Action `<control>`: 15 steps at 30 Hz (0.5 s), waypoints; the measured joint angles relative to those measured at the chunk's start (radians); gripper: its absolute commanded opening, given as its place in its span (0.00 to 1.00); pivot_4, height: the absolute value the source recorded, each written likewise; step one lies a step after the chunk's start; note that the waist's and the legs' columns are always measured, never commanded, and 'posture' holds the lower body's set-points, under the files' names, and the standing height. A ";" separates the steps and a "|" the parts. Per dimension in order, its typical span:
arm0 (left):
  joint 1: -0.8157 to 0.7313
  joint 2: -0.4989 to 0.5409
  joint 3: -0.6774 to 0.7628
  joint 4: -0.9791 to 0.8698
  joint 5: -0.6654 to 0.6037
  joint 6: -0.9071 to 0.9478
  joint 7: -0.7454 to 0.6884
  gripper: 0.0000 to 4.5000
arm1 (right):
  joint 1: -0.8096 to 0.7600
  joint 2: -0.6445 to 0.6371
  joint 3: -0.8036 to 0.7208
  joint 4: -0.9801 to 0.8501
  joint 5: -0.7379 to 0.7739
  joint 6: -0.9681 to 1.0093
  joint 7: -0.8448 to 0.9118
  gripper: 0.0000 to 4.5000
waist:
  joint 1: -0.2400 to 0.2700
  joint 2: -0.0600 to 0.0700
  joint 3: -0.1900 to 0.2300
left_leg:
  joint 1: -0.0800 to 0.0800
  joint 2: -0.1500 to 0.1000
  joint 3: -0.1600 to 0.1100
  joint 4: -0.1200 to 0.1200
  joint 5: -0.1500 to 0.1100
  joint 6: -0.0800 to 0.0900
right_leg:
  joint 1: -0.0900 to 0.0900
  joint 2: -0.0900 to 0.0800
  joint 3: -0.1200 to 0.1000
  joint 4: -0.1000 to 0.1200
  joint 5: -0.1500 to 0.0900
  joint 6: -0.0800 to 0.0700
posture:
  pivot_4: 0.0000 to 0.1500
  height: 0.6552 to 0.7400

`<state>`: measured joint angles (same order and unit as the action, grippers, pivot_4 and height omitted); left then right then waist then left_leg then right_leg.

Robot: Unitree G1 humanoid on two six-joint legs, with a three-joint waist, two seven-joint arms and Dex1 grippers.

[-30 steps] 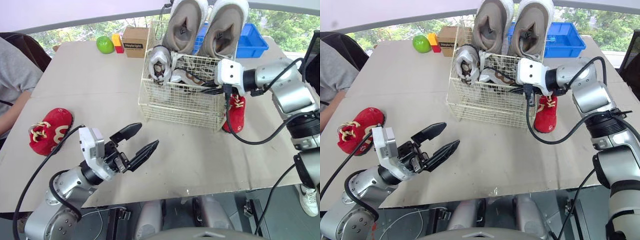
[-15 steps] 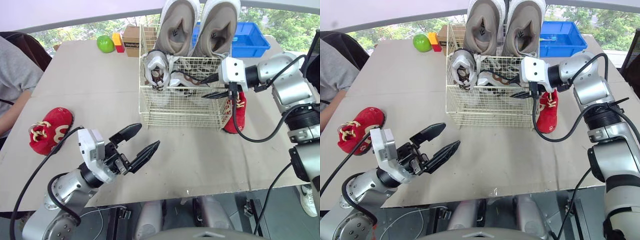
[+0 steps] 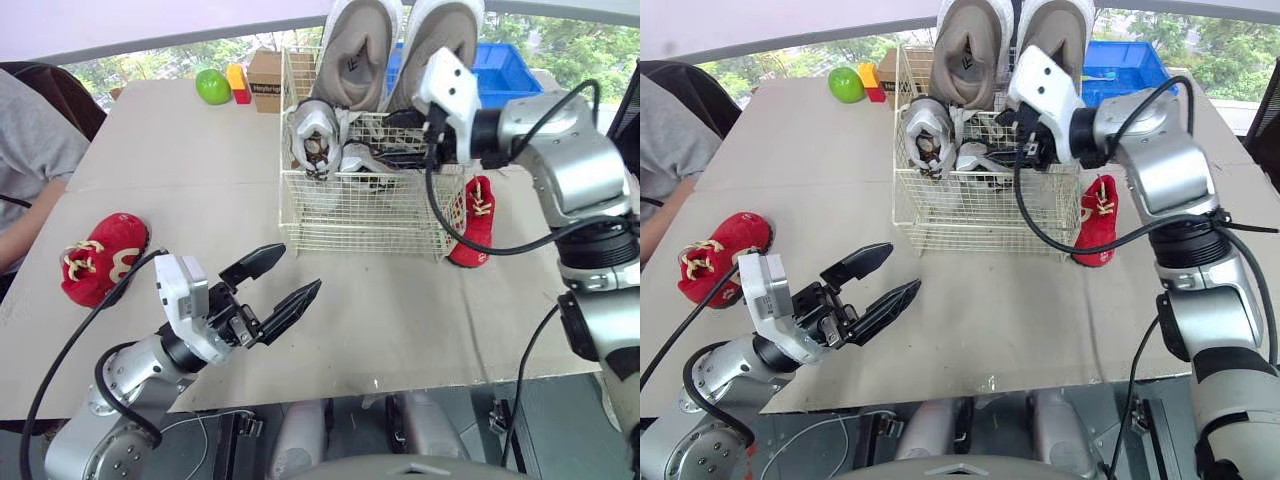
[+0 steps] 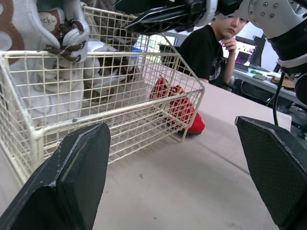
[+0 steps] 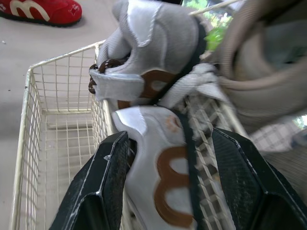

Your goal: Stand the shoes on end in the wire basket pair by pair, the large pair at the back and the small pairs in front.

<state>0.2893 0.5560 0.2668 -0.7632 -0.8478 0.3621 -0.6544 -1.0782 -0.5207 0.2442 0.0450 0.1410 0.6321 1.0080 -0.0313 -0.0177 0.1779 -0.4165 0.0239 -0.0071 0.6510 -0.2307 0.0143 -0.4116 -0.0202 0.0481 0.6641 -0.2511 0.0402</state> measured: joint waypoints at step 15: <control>0.007 -0.018 -0.008 -0.002 0.003 -0.001 0.024 1.00 | -0.092 0.052 0.132 0.157 -0.140 -0.104 -0.005 0.56 | -0.009 0.000 0.000 | 0.001 0.001 0.000 0.000 0.000 0.000 | 0.000 0.001 0.000 0.001 0.000 0.000 | 1.00 1.00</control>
<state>0.2966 0.5383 0.2585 -0.7648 -0.8446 0.3615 -0.6304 -1.1702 -0.4688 0.3760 0.2017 0.0008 0.5283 1.0033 -0.0402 -0.0176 0.1779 -0.4160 0.0248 -0.0073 0.6507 -0.2307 0.0143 -0.4118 -0.0190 0.0478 0.6647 -0.2511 0.0402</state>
